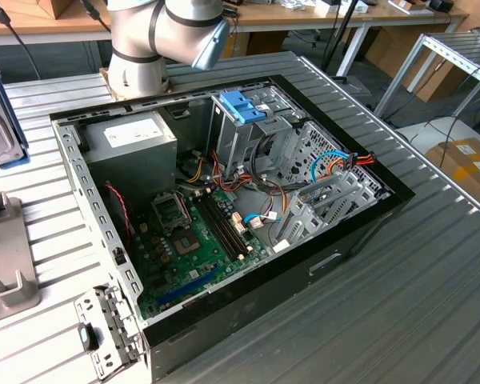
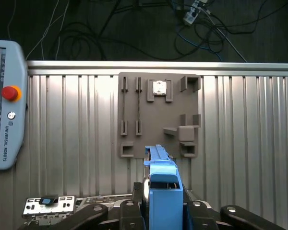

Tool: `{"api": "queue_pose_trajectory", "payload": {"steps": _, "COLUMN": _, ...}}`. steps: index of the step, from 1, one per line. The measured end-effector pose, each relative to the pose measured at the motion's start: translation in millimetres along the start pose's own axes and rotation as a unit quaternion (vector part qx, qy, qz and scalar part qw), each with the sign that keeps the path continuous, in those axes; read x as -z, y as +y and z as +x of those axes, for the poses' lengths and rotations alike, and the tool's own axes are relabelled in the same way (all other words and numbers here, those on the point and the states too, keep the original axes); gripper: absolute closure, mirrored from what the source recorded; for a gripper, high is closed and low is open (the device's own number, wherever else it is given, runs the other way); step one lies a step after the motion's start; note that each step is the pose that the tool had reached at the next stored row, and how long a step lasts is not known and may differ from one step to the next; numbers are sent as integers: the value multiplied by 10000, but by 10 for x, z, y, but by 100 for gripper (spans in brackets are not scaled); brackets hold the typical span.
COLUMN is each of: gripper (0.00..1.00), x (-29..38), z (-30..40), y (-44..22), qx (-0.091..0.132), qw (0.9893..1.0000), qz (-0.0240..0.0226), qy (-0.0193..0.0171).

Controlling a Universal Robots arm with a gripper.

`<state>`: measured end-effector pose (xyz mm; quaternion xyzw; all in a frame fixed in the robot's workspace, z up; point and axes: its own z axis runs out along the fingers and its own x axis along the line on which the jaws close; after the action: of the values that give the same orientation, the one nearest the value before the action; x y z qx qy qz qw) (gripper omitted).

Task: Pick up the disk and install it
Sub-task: 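Pick up the disk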

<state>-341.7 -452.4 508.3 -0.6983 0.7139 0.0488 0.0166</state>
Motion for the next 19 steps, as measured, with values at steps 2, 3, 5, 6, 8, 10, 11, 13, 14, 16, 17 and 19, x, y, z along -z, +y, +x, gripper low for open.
{"api": "queue_pose_trajectory", "payload": {"steps": 2, "gripper": 63, "x": 1, "z": 14, "y": -1, "qx": 0, "qw": 10000, "qz": 0, "qy": 0}}
{"api": "queue_pose_trajectory", "payload": {"steps": 3, "gripper": 63, "x": 2, "z": 21, "y": -1, "qx": 0, "qw": 10000, "qz": 0, "qy": 0}}
{"api": "queue_pose_trajectory", "payload": {"steps": 5, "gripper": 63, "x": 3, "z": 39, "y": -2, "qx": 0, "qw": 10000, "qz": 0, "qy": 0}}
{"api": "queue_pose_trajectory", "payload": {"steps": 6, "gripper": 63, "x": 4, "z": 47, "y": -2, "qx": 0, "qw": 10000, "qz": 0, "qy": 0}}
{"api": "queue_pose_trajectory", "payload": {"steps": 8, "gripper": 63, "x": 7, "z": 78, "y": -4, "qx": 0, "qw": 10000, "qz": 0, "qy": 0}}
{"api": "queue_pose_trajectory", "payload": {"steps": 10, "gripper": 63, "x": 8, "z": 97, "y": -5, "qx": 0, "qw": 10000, "qz": 0, "qy": 0}}
{"api": "queue_pose_trajectory", "payload": {"steps": 11, "gripper": 63, "x": 8, "z": 104, "y": -6, "qx": 0, "qw": 10000, "qz": 0, "qy": 0}}
{"api": "queue_pose_trajectory", "payload": {"steps": 13, "gripper": 63, "x": 9, "z": 116, "y": -14, "qx": 0, "qw": 10000, "qz": 0, "qy": 0}}
{"api": "queue_pose_trajectory", "payload": {"steps": 14, "gripper": 63, "x": 9, "z": 121, "y": -21, "qx": 0, "qw": 10000, "qz": 0, "qy": 0}}
{"api": "queue_pose_trajectory", "payload": {"steps": 16, "gripper": 63, "x": 9, "z": 127, "y": -36, "qx": 0, "qw": 10000, "qz": 0, "qy": 0}}
{"api": "queue_pose_trajectory", "payload": {"steps": 17, "gripper": 63, "x": 9, "z": 128, "y": -44, "qx": 0, "qw": 10000, "qz": 0, "qy": 1}}
{"api": "queue_pose_trajectory", "payload": {"steps": 19, "gripper": 63, "x": 10, "z": 129, "y": -57, "qx": -1, "qw": 10000, "qz": 0, "qy": 15}}
